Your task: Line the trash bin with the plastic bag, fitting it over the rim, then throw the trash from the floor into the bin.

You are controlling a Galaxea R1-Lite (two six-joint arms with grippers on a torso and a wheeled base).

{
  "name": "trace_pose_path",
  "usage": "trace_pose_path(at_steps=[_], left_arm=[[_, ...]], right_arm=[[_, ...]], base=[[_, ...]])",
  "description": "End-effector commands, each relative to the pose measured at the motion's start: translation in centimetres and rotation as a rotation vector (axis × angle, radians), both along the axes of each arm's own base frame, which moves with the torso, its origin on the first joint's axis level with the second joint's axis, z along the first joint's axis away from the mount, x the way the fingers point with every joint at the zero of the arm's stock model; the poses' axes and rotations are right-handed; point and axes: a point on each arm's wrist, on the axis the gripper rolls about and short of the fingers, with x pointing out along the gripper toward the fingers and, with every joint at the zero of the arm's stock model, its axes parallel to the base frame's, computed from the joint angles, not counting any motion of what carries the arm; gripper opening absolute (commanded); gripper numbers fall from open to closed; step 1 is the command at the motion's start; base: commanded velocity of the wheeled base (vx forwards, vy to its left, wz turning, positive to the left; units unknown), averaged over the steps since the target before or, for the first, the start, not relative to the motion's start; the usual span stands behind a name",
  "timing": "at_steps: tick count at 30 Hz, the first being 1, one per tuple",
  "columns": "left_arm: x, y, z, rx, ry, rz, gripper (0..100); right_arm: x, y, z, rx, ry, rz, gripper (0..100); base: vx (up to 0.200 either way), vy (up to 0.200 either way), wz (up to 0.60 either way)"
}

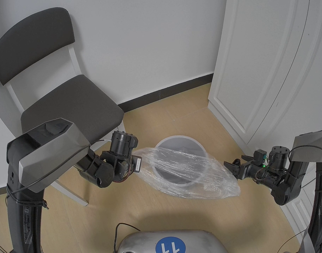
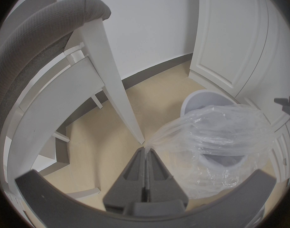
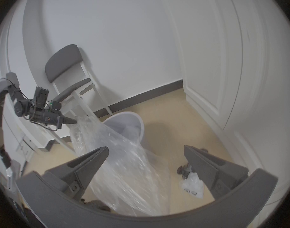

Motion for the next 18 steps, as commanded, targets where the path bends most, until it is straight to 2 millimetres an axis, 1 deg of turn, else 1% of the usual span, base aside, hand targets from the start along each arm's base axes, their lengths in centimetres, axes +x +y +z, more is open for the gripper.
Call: trace_pose_path(at_steps=[1,3,6,9,12,18], left_arm=[[-0.8,-0.3,0.5,-0.005,0.000,-0.017,0],[-1.1,-0.4,0.3,0.001,0.008,-0.026,0],[-1.6,-0.6,0.4,0.004,0.014,-0.035,0],[-1.7,-0.6,0.3,0.008,0.019,-0.038,0],[-1.7,-0.6,0.1,0.010,0.022,-0.036,0],[-1.6,-0.8,-0.8,0.019,0.037,-0.040,0]], right_arm=[[-1.0,4.7,4.4,-0.052,-0.175,-0.015,100],[-0.3,6.1,4.8,-0.155,-0.196,-0.172,100],[-0.2,8.0,5.1,-0.203,-0.183,-0.286,100],[-0.8,9.0,4.9,-0.214,-0.176,-0.274,100],[-1.2,9.3,4.7,-0.221,-0.167,-0.261,100],[-2.3,10.5,3.8,-0.243,-0.141,-0.215,100]], base=[[0.000,0.000,0.00],[0.000,0.000,0.00],[0.000,0.000,0.00],[0.000,0.000,0.00],[0.000,0.000,0.00],[0.000,0.000,0.00]])
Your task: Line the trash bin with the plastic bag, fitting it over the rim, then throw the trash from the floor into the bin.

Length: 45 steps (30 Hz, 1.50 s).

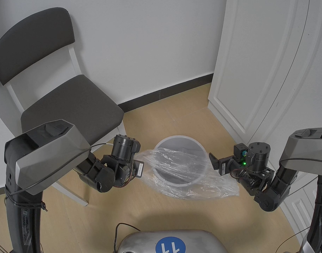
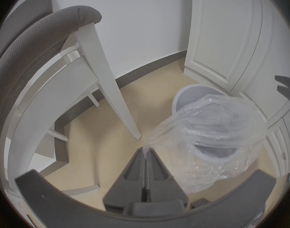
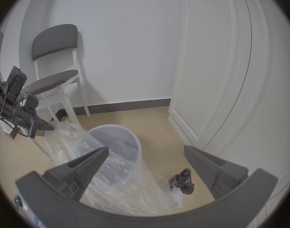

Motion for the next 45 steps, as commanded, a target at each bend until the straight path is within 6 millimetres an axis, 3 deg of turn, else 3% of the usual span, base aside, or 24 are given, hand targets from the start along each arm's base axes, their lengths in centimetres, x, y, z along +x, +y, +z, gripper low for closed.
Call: trace_pose_path(at_steps=[1,8,18,19,30,36,41,45], left_arm=[[0.0,-0.1,-0.6,0.006,0.011,-0.001,0],[1.5,0.1,-2.1,0.002,0.014,0.024,0],[1.8,0.2,-1.7,-0.017,-0.008,0.031,0],[1.8,0.2,-1.7,-0.017,-0.008,0.031,100],[1.4,0.7,-1.3,-0.009,-0.020,0.030,100],[0.7,1.2,0.1,-0.017,-0.026,0.024,100],[0.0,1.7,0.5,-0.004,-0.012,-0.019,100],[-0.3,1.9,0.9,-0.005,-0.012,-0.024,100]], right_arm=[[-0.7,0.8,-0.2,-0.009,0.010,0.028,100],[-1.4,1.6,-1.1,-0.038,0.042,0.061,100],[-1.6,3.0,-3.5,-0.072,0.021,0.103,100],[-1.6,3.0,-3.5,-0.072,0.021,0.103,100],[-1.8,3.2,-4.7,-0.105,0.040,0.103,100],[-2.5,3.8,-4.8,-0.135,0.043,0.133,100],[-1.1,4.2,-3.9,-0.277,-0.048,0.157,100],[1.1,5.3,-1.9,-0.375,-0.037,0.176,100]], base=[[0.000,0.000,0.00],[0.000,0.000,0.00],[0.000,0.000,0.00],[0.000,0.000,0.00],[0.000,0.000,0.00],[0.000,0.000,0.00],[0.000,0.000,0.00],[0.000,0.000,0.00]])
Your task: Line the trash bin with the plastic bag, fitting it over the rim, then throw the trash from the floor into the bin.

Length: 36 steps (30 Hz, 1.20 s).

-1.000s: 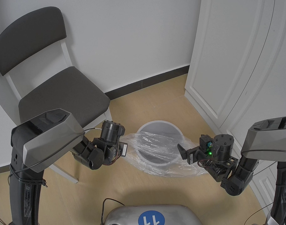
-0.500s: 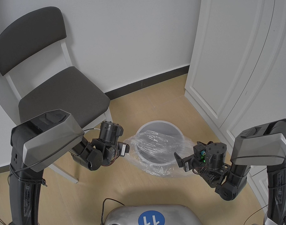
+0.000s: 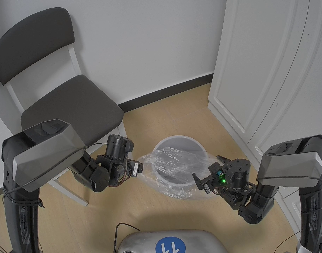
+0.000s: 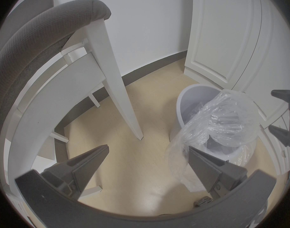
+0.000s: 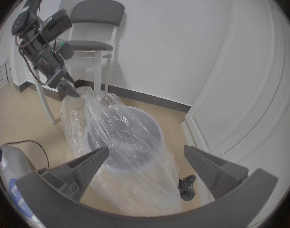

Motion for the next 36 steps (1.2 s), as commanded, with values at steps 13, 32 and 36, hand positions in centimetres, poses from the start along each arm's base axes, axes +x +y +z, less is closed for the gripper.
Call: trace_pose_path(at_steps=[13,32,36], left_arm=[[-0.8,0.5,0.9,0.004,0.002,-0.016,100],[-0.8,0.4,0.7,0.005,0.005,-0.018,100],[-0.8,0.4,0.7,0.006,0.004,-0.016,100]], right_arm=[[5.6,4.5,5.9,-0.192,0.119,0.239,100],[6.6,4.1,1.5,-0.221,0.258,0.264,100],[6.8,3.9,1.2,-0.222,0.264,0.259,100]], base=[[0.000,0.000,0.00],[0.000,0.000,0.00],[0.000,0.000,0.00]])
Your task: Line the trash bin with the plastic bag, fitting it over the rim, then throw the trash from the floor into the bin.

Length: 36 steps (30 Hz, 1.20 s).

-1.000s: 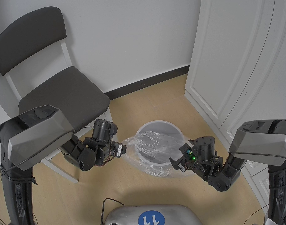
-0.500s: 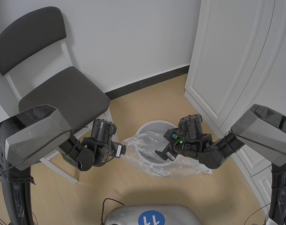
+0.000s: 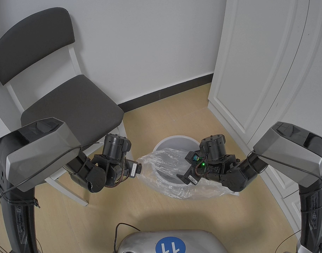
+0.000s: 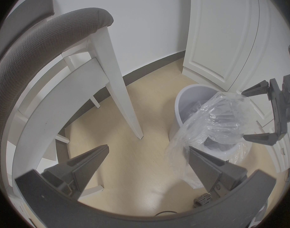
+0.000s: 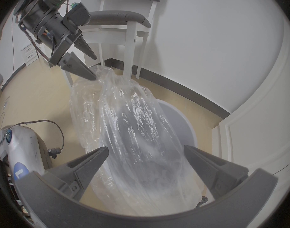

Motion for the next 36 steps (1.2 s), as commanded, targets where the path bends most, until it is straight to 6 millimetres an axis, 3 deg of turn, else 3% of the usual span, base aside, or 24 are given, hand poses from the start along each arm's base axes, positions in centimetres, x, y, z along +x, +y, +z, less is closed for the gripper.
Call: trace_pose_path(at_steps=[1,9,18,25,34,36], left_arm=[[0.0,0.0,-0.1,0.001,0.002,0.001,100],[0.2,0.0,0.0,-0.001,-0.004,0.005,100],[0.7,0.0,0.6,-0.031,-0.053,0.012,100],[1.9,-0.3,0.8,-0.070,-0.131,0.026,100],[2.3,-0.4,1.2,-0.095,-0.184,0.029,100],[2.3,-0.5,1.2,-0.100,-0.193,0.029,100]], right_arm=[[0.1,-0.1,-0.7,-0.008,0.014,-0.005,0],[2.3,-0.5,-1.5,0.016,-0.008,-0.040,0],[6.3,-1.0,1.0,0.137,-0.141,-0.120,0],[9.4,0.2,1.7,0.243,-0.259,-0.244,0],[13.5,1.6,0.9,0.314,-0.480,-0.386,0],[13.5,1.7,-0.4,0.292,-0.467,-0.386,0]], base=[[0.000,0.000,0.00],[0.000,0.000,0.00],[0.000,0.000,0.00],[0.000,0.000,0.00],[0.000,0.000,0.00],[0.000,0.000,0.00]])
